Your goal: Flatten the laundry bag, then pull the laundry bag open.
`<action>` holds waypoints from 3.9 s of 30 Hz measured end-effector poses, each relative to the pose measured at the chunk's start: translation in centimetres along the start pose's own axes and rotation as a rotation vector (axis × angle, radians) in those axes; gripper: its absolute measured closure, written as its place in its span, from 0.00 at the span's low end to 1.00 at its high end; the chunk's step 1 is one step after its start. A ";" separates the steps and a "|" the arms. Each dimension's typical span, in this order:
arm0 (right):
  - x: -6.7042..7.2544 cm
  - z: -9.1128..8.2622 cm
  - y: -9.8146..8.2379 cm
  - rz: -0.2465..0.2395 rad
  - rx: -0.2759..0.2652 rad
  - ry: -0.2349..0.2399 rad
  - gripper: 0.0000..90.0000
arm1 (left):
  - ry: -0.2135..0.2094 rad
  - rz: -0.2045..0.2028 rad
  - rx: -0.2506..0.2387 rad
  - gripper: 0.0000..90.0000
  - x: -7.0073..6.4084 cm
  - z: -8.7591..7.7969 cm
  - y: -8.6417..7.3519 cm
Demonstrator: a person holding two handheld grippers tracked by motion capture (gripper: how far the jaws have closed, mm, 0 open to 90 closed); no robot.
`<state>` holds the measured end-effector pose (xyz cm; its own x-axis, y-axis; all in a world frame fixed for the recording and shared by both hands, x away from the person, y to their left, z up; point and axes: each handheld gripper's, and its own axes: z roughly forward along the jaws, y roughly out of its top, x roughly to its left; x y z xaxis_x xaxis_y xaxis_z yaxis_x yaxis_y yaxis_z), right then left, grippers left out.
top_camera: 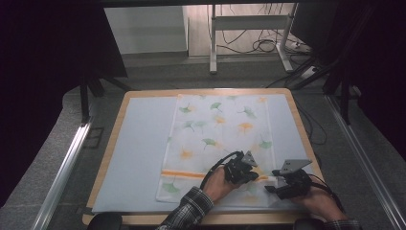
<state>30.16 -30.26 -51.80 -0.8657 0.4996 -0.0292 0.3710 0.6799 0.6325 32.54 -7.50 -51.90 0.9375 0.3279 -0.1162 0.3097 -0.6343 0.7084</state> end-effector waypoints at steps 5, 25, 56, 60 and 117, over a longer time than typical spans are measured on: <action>0.0 0.0 0.0 0.001 0.000 -0.001 0.35 | 0.002 -0.015 -0.008 1.00 0.3 -1.1 -0.7; 0.0 0.0 0.0 0.004 -0.002 -0.004 0.35 | 0.025 -0.026 0.012 1.00 0.6 -3.4 -2.7; 0.1 0.0 0.0 0.012 -0.001 -0.010 0.35 | 0.106 -0.106 0.001 1.00 1.8 -7.8 -6.7; 0.1 0.0 0.0 0.013 -0.002 -0.010 0.35 | 0.109 -0.111 0.002 1.00 1.8 -8.1 -6.9; 0.2 0.0 0.0 0.018 -0.003 -0.016 0.35 | 0.294 -0.331 -0.015 1.00 4.9 -18.4 -17.7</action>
<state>30.00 -30.15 -51.83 -0.8535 0.5203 -0.0300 0.3855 0.6690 0.6355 28.76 18.27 -52.21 0.7028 0.6980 -0.1371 0.5811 -0.4522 0.6766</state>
